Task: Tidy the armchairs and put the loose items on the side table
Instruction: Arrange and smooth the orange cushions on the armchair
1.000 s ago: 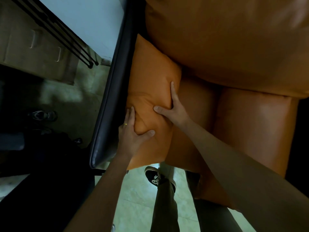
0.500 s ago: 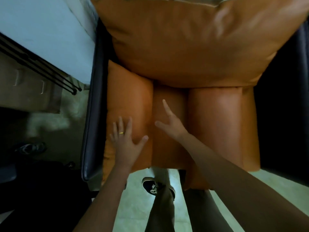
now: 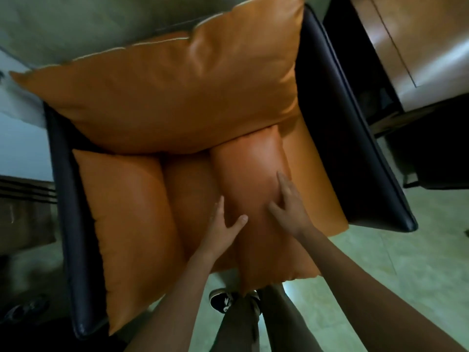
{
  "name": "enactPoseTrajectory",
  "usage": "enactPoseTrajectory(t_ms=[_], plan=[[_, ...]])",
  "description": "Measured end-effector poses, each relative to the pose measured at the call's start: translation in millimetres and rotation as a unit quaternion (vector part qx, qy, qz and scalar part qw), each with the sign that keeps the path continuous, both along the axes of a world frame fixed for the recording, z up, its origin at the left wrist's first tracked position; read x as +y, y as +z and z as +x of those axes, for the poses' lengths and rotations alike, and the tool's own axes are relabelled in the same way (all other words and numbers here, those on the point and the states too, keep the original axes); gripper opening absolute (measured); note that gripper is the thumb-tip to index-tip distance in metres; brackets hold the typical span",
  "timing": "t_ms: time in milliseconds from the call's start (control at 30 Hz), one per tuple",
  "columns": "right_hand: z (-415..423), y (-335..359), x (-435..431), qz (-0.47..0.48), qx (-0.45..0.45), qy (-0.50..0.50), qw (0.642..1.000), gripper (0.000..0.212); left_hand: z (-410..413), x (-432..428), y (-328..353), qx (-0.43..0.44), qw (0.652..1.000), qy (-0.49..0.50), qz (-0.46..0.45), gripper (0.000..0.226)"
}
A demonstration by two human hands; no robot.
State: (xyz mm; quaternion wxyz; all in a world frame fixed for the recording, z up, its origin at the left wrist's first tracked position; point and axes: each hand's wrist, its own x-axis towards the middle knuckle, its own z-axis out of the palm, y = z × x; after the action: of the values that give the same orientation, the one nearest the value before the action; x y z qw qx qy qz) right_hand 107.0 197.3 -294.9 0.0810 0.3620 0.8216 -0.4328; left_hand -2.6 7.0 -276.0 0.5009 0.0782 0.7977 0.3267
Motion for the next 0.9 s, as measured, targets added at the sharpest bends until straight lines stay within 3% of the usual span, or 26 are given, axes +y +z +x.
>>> enactPoseTrajectory(t_ms=[133,467,733,900], plan=[[19.5,-12.6,20.4,-0.133,-0.005,-0.093,0.987,0.088,1.9,31.5,-12.1,-0.023,0.999,-0.014,-0.021,0.116],[23.8,-17.9,35.4,-0.273,-0.022,-0.182,0.944,0.087,-23.5,77.8,-20.8,-0.011,0.997,0.076,0.021,0.125],[41.2,7.1,31.2,-0.223,-0.015,-0.228,0.948,0.084,-11.3,91.9,-7.2,-0.048,0.996,0.059,0.052,0.119],[61.2,36.3,60.3,-0.125,-0.041,-0.249,0.960,0.082,7.4,135.9,-2.8,-0.091,0.990,0.041,0.098,0.119]])
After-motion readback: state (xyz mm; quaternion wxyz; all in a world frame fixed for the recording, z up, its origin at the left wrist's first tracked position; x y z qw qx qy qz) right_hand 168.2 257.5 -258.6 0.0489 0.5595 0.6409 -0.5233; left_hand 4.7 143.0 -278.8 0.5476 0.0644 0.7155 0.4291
